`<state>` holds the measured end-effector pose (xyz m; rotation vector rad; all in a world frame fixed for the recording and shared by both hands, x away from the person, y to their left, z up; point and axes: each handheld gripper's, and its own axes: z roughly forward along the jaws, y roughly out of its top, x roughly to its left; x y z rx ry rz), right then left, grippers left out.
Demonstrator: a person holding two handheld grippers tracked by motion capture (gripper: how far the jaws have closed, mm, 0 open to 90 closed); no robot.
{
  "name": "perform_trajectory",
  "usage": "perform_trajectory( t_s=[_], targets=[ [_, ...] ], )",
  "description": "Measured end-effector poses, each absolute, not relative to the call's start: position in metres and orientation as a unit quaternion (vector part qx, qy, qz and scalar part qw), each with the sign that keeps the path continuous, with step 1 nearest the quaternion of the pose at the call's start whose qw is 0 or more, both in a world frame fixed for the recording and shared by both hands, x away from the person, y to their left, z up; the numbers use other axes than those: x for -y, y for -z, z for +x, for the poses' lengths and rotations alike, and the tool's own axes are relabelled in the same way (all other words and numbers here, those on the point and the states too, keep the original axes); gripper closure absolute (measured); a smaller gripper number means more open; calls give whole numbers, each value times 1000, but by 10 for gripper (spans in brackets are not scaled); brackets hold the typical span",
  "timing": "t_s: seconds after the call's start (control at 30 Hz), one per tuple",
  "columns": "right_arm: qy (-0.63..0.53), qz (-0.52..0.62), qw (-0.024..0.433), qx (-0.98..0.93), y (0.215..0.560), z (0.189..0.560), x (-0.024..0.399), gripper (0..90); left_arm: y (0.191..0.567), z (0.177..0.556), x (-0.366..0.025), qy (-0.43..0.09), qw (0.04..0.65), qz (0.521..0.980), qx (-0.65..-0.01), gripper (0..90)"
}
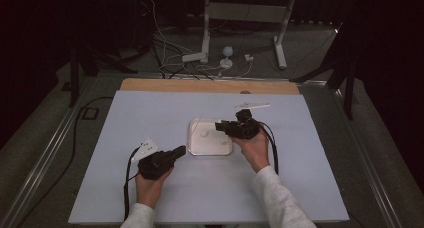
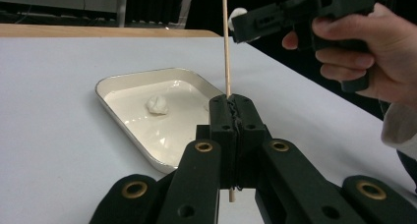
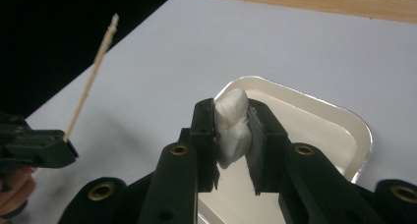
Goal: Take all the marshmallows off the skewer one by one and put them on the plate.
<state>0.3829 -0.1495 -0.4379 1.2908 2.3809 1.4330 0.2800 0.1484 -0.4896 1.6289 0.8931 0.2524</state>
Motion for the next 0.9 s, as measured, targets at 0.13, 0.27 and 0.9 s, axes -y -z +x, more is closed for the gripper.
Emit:
perform_trajectory(
  t_s=[0.13,0.27,0.9],
  targets=[
    [-459,423,42,-780,444,382,149,753,490,280,-148,-109,592,699,-386,900],
    [-450,424,44,-785,450,380,148,750,489,280,-149,-109,593,697,-389,900],
    [-407,432,52,-803,483,376,148,613,486,283,-150,-103,599,687,-398,900]
  ],
)
